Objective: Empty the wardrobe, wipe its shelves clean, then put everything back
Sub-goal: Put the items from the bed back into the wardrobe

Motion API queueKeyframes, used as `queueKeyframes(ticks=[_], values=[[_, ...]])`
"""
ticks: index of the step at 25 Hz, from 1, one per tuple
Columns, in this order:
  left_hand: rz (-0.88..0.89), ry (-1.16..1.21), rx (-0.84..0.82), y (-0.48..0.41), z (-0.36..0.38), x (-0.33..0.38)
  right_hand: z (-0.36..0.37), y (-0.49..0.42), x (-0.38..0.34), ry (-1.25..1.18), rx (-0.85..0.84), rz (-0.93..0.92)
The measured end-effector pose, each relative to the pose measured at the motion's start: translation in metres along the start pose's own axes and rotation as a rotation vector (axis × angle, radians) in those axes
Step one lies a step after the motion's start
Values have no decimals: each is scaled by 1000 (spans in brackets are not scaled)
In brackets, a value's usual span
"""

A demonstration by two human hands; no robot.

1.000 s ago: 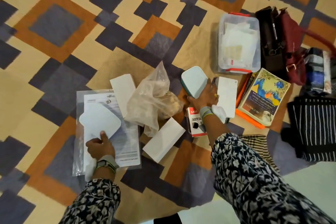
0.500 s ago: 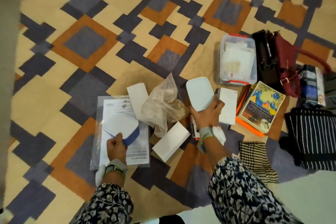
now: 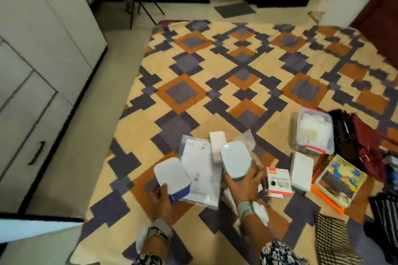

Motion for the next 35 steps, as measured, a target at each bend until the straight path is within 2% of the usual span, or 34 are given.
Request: queueKeyframes(ticks=[2, 3, 4, 5, 8, 10, 12, 17, 26, 32, 35], values=[[43, 56, -7, 16, -3, 19, 10, 8, -18, -46, -12, 5], [98, 167, 49, 47, -88, 47, 19, 53, -106, -83, -55, -162], [118, 207, 56, 66, -130, 60, 29, 82, -145, -82, -93, -254], [126, 216, 58, 69, -139, 66, 35, 91, -150, -73, -103, -245], [142, 361, 131, 91, -242, 85, 56, 158, -242, -169, -155, -329], [200, 501, 176, 112, -330, 97, 76, 217, -312, -231, -216, -460], [244, 593, 194, 132, -386, 107, 93, 259, -354, -316, -253, -522], [358, 803, 307, 186, -567, 117, 141, 402, -483, -530, -473, -670], [610, 1085, 471, 264, -804, 159, 211, 607, -688, -1006, -825, -730], [756, 1182, 605, 313, -946, 209, 256, 735, -833, -1240, -1068, -699], [852, 1219, 670, 340, -1023, 236, 259, 803, -909, -1349, -1168, -749]])
Point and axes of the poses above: each hand's wrist, its own y-axis away from the middle knuckle, its own z-axis out of the palm, x = y × z, the point moved 10 cm from there along -y, towards the middle knuckle, and after that the axes turned 14 degrees about -z, right-handed, at the moved point
